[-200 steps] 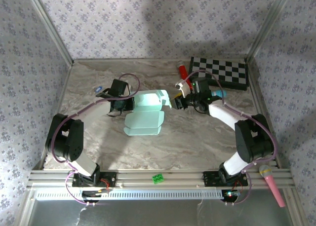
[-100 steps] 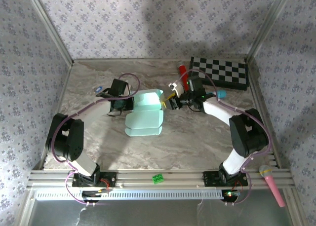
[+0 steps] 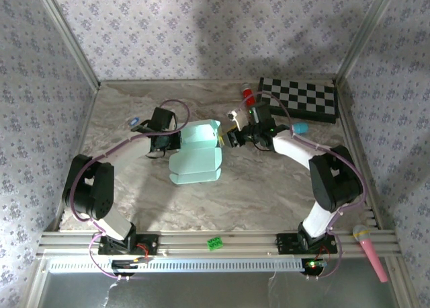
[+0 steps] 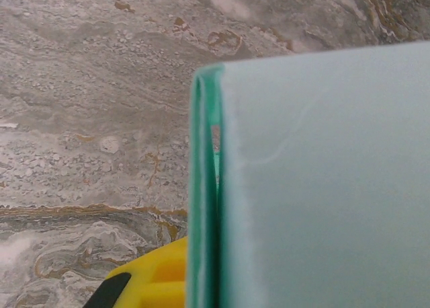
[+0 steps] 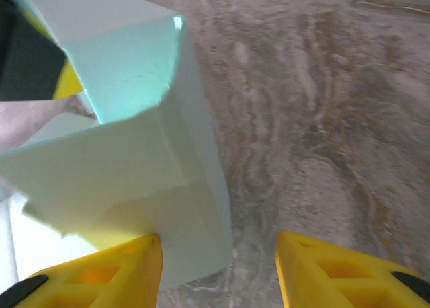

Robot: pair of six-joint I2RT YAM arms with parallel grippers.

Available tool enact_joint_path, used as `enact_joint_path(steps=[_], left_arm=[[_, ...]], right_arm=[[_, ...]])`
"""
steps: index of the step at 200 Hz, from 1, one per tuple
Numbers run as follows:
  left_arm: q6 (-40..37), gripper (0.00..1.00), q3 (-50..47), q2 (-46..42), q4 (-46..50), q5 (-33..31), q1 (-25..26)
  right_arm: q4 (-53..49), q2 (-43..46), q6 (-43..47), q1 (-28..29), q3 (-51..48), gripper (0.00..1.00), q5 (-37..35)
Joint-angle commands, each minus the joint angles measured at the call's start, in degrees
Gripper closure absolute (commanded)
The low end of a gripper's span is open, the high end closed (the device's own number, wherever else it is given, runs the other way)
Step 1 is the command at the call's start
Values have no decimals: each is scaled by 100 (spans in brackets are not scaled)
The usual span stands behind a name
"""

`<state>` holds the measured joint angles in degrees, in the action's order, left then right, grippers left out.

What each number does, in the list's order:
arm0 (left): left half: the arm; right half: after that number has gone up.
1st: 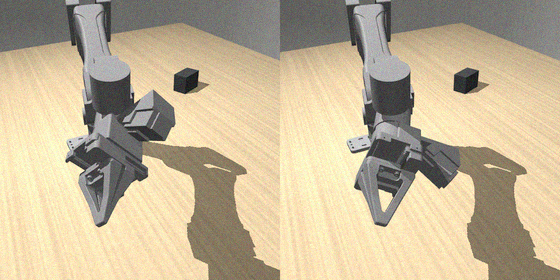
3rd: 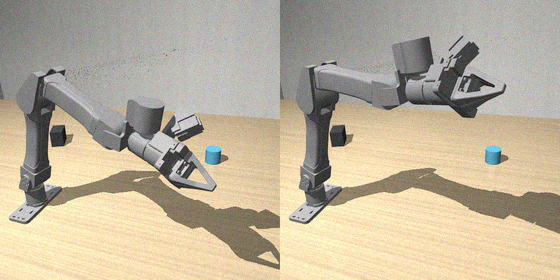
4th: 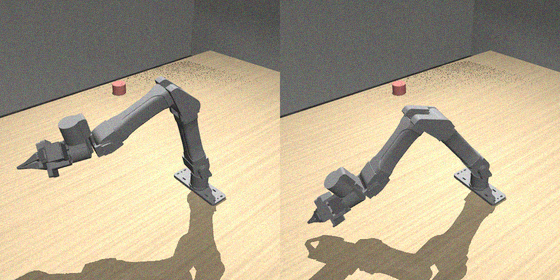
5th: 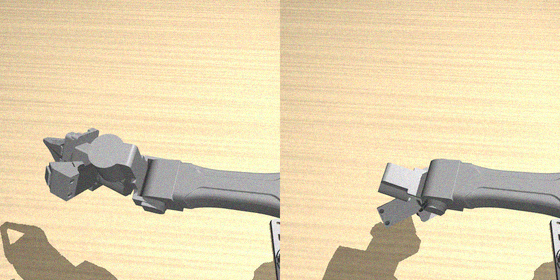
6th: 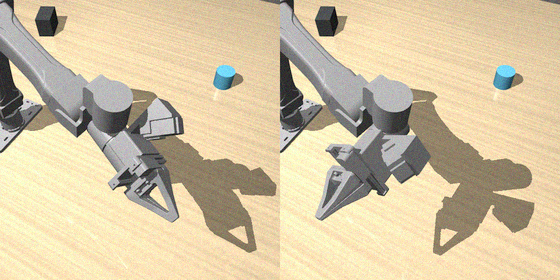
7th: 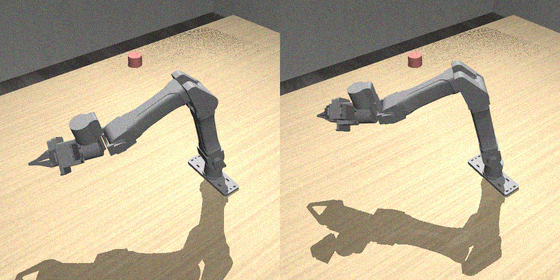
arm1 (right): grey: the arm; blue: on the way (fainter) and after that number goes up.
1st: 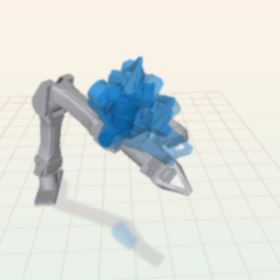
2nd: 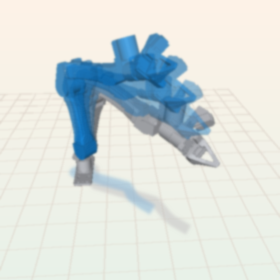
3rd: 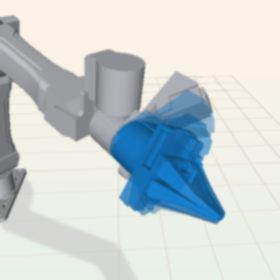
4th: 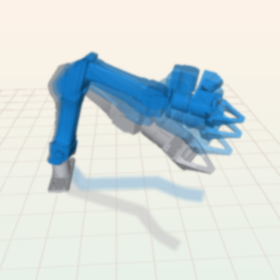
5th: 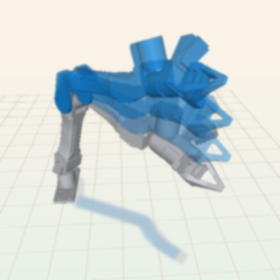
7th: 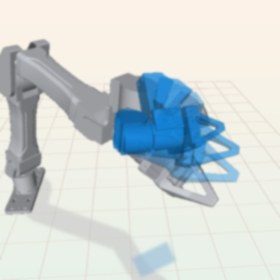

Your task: Fold the paper box

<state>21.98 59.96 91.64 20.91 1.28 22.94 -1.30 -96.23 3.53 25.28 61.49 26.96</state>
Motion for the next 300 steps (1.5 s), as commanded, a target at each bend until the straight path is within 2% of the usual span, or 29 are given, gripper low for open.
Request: enact_joint_path(steps=[1, 50, 74, 104, 121, 158, 196, 229, 300], left_arm=[[365, 100, 106, -245, -17, -303, 48], [1029, 100, -35, -480, -174, -745, 34], [1223, 100, -50, -551, -207, -822, 32], [1274, 100, 11, -542, -138, -948, 34], [1271, 100, 14, -517, -113, -998, 35], [1256, 100, 43, -468, -68, -1047, 35], [1234, 100, 42, -450, -60, -1016, 42], [1216, 100, 33, -462, -81, -948, 43], [1260, 100, -2, -525, -243, -687, 38]], right_arm=[[-44, 427, -477, -105, -119, 50, -715], [-161, 746, -1261, -107, -349, 51, -86], [-166, 741, -1464, 133, -413, 57, -80], [-85, 813, -1525, 427, -476, 74, -319], [-7, 855, -1536, 536, -498, 78, -432], [-54, 908, -1444, 721, -423, 82, -811], [131, 836, -1440, 845, -428, 84, -763], [130, 582, -1502, 855, -335, 86, -656], [105, 323, -1779, 740, -456, 88, -1047]])
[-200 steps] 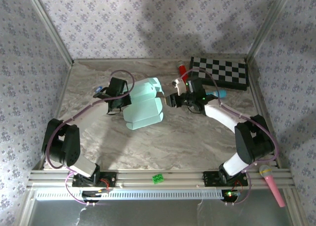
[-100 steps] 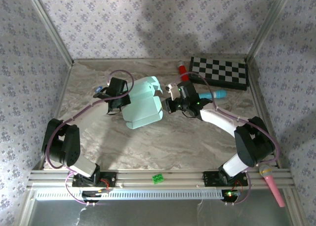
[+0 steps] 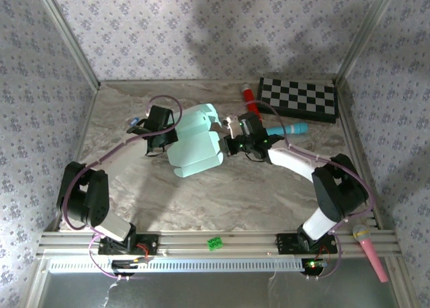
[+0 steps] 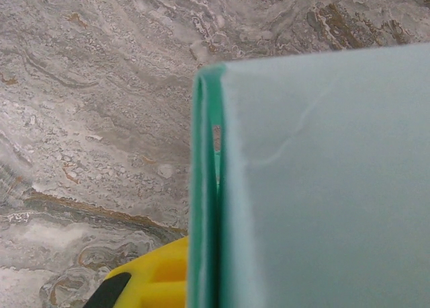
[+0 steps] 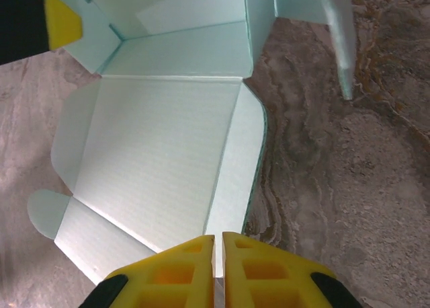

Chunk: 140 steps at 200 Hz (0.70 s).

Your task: Fold the paper box

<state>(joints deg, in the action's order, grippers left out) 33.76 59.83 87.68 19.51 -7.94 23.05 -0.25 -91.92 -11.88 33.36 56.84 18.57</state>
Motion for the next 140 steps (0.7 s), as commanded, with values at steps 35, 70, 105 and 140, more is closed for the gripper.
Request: enact_joint_path(steps=[35, 70, 105, 140], left_arm=[[107, 100, -16, -123, -205, 400, 24], [78, 100, -32, -136, -281, 563, 24], [27, 100, -85, -169, -377, 710, 23], [-62, 100, -121, -180, -501, 910, 18]], right_arm=[[180, -175, -492, -165, -124, 88, -205], [199, -371, -801, -282, -144, 88, -248], [533, -491, -1123, -431, -251, 88, -46], [673, -664, -1280, -522, -211, 88, 277]])
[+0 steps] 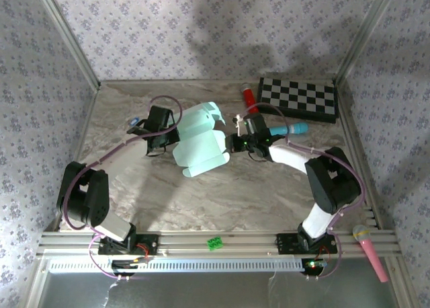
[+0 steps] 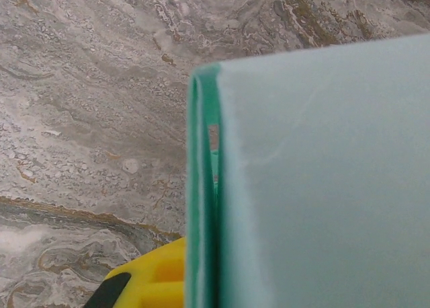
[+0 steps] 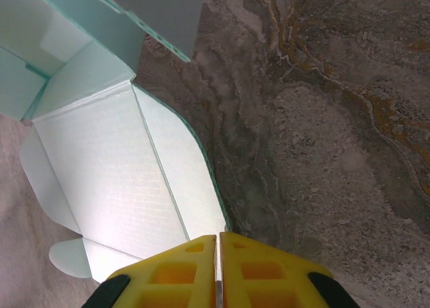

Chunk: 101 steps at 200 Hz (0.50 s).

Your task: Fold the paper box

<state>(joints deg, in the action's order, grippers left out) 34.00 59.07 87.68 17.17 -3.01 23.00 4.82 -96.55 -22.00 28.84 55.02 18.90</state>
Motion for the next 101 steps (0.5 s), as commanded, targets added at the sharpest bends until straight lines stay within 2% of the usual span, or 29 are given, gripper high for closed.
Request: enact_joint_path(steps=[1, 56, 101], left_arm=[[-86, 100, -44, -176, -271, 424, 21], [-233, 100, -35, -163, -221, 543, 24], [-552, 100, 69, -76, 68, 313, 37]], right_arm=[[167, -208, -273, -70, -28, 88, 254], [159, -276, -337, -159, 41, 89, 268], [-483, 299, 274, -54, 61, 80, -165]])
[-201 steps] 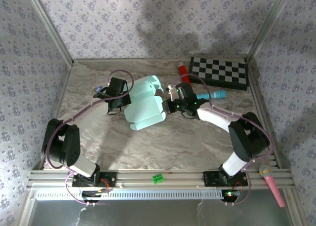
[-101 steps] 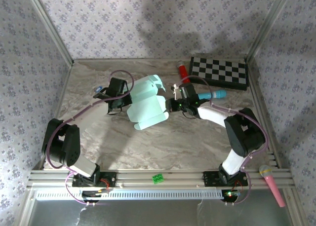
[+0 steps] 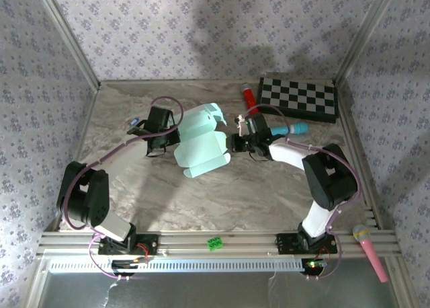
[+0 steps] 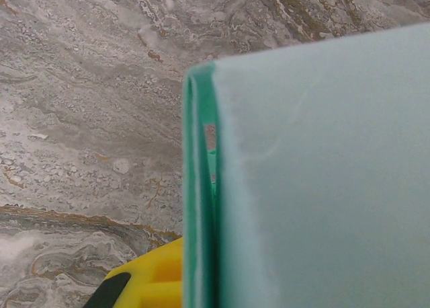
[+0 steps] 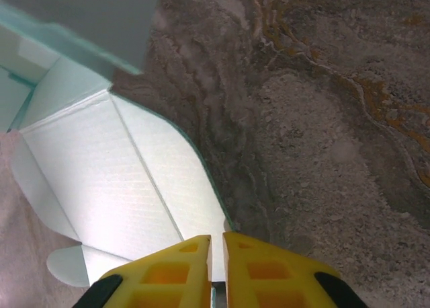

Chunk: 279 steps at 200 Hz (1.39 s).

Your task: Fold the paper box

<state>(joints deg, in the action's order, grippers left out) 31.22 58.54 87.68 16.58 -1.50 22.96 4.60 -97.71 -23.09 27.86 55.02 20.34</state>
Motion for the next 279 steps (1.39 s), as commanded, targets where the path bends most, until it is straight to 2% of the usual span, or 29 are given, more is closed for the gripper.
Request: enact_joint_path(steps=[1, 35, 82, 107, 133, 165, 203, 236, 279], left_arm=[[-279, 100, 122, -76, 136, 156, 37], [-534, 100, 202, -31, 334, -15, 45], [-791, 100, 263, -37, 460, -57, 71], [-862, 100, 275, -52, 449, 41, 86], [-898, 100, 291, -34, 460, 114, 94], [-914, 100, 306, -33, 444, 188, 102], [-915, 100, 329, -22, 425, 238, 111], [-925, 100, 345, -14, 424, 272, 121], [-925, 100, 355, 37, 434, 238, 120]], right_arm=[[-469, 431, 402, 44, 61, 80, -323], [-890, 897, 975, 19, 17, 70, -637], [-1224, 1247, 1703, -351, 33, 64, -581], [-1155, 1213, 2330, -528, 76, 58, -39], [-864, 1144, 3126, -570, 79, 55, 383], [-640, 1021, 3662, -575, 242, 52, 853], [-1006, 576, 3911, -529, 811, 52, 1349], [-1197, 323, 4054, -465, 1130, 52, 1487], [-1413, 271, 4132, -422, 1282, 56, 1785]])
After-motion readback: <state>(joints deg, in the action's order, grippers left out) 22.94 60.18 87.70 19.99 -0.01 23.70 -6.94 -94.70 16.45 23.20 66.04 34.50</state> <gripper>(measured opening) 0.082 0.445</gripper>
